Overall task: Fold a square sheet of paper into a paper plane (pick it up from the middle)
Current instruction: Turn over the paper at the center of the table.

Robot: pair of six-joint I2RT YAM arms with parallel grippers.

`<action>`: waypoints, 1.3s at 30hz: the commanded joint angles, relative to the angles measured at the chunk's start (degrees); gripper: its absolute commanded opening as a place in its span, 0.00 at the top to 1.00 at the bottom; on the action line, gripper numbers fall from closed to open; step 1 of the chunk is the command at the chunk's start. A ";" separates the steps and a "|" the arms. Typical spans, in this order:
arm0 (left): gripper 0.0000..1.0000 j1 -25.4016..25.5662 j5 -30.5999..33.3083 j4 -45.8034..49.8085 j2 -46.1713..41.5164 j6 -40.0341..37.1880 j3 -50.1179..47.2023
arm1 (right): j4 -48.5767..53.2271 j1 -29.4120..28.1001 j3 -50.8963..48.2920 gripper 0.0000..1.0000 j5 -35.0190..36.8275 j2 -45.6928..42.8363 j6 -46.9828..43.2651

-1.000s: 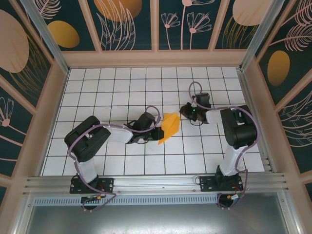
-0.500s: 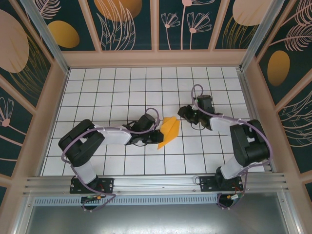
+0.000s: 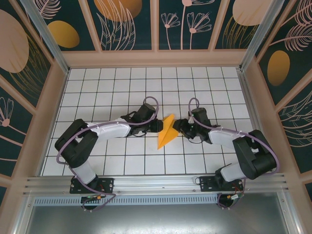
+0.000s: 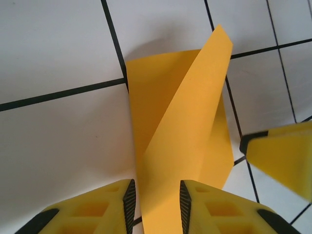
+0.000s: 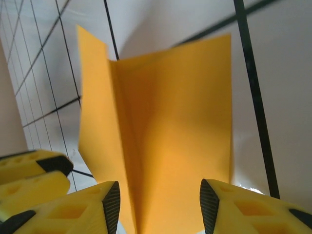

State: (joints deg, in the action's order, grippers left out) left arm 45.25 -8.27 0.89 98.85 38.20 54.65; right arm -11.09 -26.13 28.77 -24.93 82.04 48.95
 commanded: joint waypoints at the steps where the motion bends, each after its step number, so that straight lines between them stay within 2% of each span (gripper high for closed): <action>1: 0.67 -0.23 0.91 2.36 2.89 -2.67 2.66 | -2.13 -0.76 -1.44 0.50 0.73 -1.44 3.25; 11: 0.66 -0.23 1.55 2.65 5.97 -3.64 3.75 | 1.21 -0.98 -1.47 0.49 3.98 -1.32 5.74; 21: 0.66 -0.23 -0.77 1.95 8.45 -3.96 4.17 | -2.55 -1.65 -2.52 0.50 1.82 0.67 7.90; 31: 0.64 -0.21 -2.05 1.54 9.41 -3.72 4.50 | 2.84 -1.94 -1.05 0.49 5.57 -1.38 7.28; 39: 0.64 -0.23 -2.62 1.54 10.29 -3.73 4.66 | -0.01 -2.11 -1.70 0.48 2.34 1.05 7.74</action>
State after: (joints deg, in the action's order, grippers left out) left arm 45.10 -9.39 2.13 106.96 35.11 58.11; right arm -10.17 -27.55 27.05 -21.10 82.00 55.96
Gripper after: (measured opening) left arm 0.361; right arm 0.517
